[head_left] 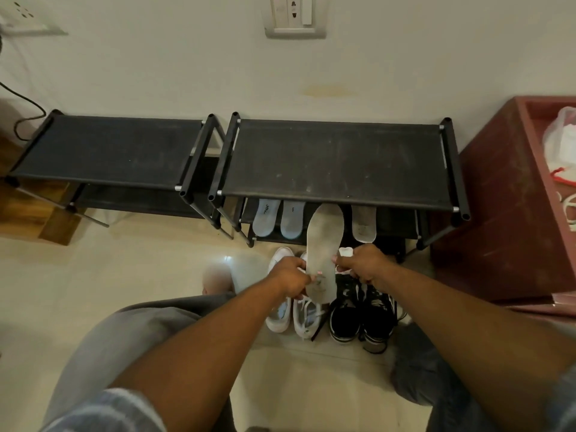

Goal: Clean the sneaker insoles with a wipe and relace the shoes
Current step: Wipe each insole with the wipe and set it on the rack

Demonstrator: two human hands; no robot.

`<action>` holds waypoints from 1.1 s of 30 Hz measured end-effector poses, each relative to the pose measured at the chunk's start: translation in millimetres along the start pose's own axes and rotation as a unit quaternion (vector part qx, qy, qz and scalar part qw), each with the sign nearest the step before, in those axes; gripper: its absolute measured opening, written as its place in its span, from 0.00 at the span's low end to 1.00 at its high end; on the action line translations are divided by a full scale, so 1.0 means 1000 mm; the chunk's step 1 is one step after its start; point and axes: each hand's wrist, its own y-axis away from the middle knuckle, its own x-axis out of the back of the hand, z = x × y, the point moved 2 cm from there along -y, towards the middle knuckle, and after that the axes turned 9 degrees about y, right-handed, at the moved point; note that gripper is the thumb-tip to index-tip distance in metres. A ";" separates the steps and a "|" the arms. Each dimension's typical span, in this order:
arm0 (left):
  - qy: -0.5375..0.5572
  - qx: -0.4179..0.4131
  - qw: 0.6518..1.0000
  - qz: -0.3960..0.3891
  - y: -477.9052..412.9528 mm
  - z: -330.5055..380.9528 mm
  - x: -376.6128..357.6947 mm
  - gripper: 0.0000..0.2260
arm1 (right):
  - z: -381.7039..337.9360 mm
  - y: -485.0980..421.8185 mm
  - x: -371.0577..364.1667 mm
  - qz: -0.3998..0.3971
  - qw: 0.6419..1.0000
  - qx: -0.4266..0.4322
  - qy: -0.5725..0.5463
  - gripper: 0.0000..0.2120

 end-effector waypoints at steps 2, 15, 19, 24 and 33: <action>-0.002 -0.014 0.999 0.030 -0.010 0.009 0.002 0.06 | -0.001 -0.002 -0.006 -0.009 1.000 0.002 -0.001 0.13; 0.059 -0.045 0.987 0.144 -0.081 0.017 -0.005 0.08 | -0.005 -0.045 -0.025 0.026 0.999 -0.015 0.022 0.16; 0.132 -0.068 0.977 0.155 -0.095 0.019 -0.018 0.05 | -0.005 -0.058 -0.019 0.060 0.996 -0.026 0.058 0.19; 0.200 -0.031 0.971 0.127 -0.106 0.023 -0.026 0.08 | -0.009 -0.074 -0.004 0.106 0.988 -0.047 0.102 0.27; 0.246 0.001 0.963 0.111 -0.118 0.016 -0.030 0.11 | -0.003 -0.095 -0.007 0.123 0.987 -0.062 0.077 0.27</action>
